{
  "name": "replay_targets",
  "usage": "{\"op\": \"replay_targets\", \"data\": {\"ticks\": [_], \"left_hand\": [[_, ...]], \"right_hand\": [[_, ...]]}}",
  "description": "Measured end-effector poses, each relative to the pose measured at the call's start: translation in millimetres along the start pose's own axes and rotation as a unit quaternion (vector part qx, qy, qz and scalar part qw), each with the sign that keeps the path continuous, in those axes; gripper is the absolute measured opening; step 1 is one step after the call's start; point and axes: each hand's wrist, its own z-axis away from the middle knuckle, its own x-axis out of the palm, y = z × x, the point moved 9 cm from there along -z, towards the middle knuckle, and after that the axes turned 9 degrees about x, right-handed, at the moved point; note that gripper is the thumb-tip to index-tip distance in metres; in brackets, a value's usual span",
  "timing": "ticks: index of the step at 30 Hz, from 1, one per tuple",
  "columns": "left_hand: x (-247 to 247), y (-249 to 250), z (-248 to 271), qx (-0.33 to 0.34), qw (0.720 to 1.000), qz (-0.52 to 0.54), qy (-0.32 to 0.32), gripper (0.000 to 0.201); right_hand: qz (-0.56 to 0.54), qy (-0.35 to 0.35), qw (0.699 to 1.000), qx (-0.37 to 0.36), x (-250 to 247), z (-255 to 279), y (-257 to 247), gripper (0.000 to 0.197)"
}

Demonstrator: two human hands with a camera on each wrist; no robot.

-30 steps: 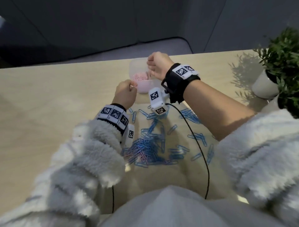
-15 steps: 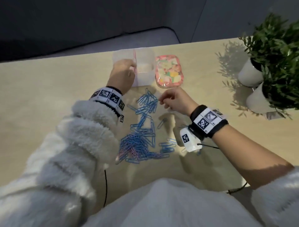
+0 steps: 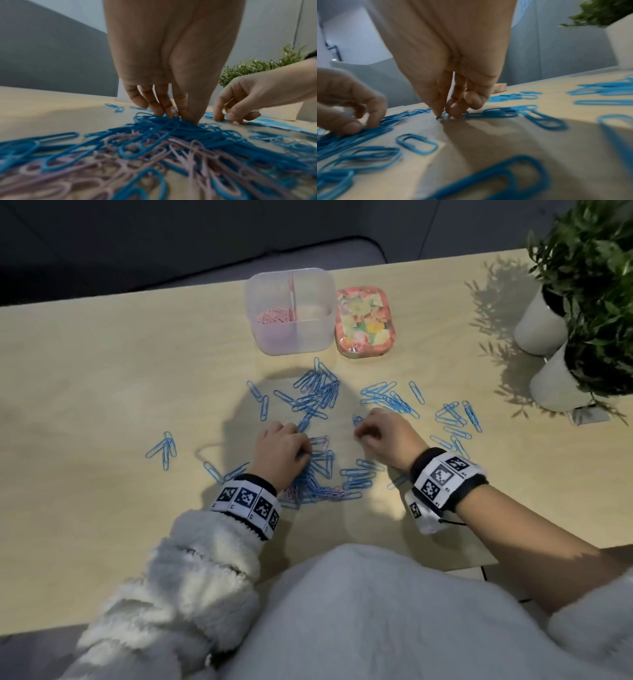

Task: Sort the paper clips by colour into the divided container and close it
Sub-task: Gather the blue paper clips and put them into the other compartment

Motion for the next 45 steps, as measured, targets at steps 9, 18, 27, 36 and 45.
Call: {"op": "replay_targets", "data": {"ticks": [9, 18, 27, 36, 45], "left_hand": [[-12, 17, -32, -0.010, 0.999, -0.022, 0.037, 0.023], [9, 21, -41, -0.050, 0.998, -0.024, -0.034, 0.020], [5, 5, -38, -0.110, 0.947, 0.296, 0.056, 0.011], [-6, 1, -19, -0.113, 0.869, 0.473, 0.095, 0.035], [6, 29, 17, -0.014, 0.962, 0.271, -0.040, 0.016]], "right_hand": [[0.079, -0.115, 0.990, 0.003, 24, 26, -9, 0.023], [0.056, -0.048, 0.997, 0.036, 4, 34, 26, 0.013], [0.037, -0.028, 0.998, -0.046, 20, 54, -13, 0.014], [-0.004, -0.083, 0.996, -0.026, 51, 51, -21, 0.004], [-0.161, 0.031, 0.982, 0.096, -9, 39, 46, 0.023]]}}
